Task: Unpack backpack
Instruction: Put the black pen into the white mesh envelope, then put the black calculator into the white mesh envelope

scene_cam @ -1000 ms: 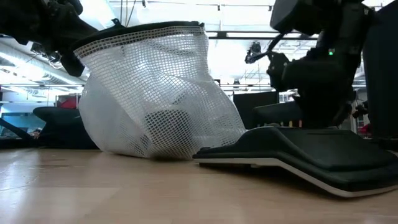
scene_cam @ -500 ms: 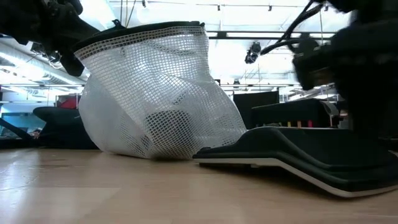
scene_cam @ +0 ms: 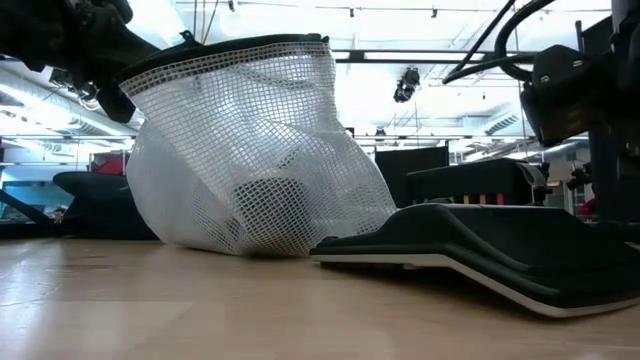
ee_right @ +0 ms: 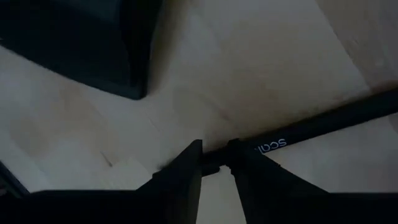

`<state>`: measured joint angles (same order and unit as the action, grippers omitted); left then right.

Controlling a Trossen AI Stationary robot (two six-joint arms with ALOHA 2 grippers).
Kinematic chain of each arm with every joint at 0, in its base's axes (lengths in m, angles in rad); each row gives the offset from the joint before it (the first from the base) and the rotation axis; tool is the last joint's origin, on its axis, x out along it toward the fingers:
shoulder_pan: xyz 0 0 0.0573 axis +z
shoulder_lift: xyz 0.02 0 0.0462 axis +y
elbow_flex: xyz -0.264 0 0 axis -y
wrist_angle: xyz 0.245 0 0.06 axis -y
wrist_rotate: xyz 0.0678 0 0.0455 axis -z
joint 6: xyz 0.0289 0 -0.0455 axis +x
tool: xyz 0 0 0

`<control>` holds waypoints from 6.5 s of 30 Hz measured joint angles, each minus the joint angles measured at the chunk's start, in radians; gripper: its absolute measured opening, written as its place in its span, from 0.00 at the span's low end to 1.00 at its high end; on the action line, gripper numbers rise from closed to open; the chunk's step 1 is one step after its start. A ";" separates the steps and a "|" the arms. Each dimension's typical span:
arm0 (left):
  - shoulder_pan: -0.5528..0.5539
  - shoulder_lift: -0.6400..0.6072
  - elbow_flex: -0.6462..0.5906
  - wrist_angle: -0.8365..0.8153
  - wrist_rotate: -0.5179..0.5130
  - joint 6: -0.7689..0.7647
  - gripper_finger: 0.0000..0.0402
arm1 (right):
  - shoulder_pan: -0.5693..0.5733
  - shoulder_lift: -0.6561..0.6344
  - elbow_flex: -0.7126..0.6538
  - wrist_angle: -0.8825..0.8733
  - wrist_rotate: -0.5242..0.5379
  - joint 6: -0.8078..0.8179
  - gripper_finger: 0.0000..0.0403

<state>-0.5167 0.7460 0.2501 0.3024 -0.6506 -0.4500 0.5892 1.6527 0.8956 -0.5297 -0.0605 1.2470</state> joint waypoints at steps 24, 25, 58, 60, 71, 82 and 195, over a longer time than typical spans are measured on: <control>0.000 0.000 0.000 0.000 0.000 0.000 0.00 | 0.098 -0.019 0.104 0.215 0.109 -0.019 0.18; 0.000 0.000 0.000 0.000 0.000 0.000 0.00 | 0.104 -0.019 0.104 0.238 0.109 -0.017 0.18; 0.000 0.000 0.000 0.000 0.000 0.000 0.00 | 0.268 -0.019 0.225 -0.429 0.529 0.484 0.12; 0.000 0.000 0.000 0.000 0.000 0.000 0.00 | 0.278 -0.018 0.199 -0.359 0.536 0.450 0.15; 0.000 0.000 0.000 0.000 0.000 0.000 0.00 | 0.259 -0.017 0.061 -0.179 0.502 0.425 0.58; 0.000 0.000 0.000 0.000 0.000 0.000 0.00 | 0.188 -0.017 -0.031 -0.182 0.403 0.507 0.81; 0.000 0.000 0.000 0.021 0.000 0.000 0.00 | 0.179 0.300 0.416 0.559 0.886 -0.724 0.39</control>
<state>-0.5167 0.7464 0.2504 0.3229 -0.6504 -0.4498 0.7682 1.9532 1.3113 0.0291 0.8259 0.5225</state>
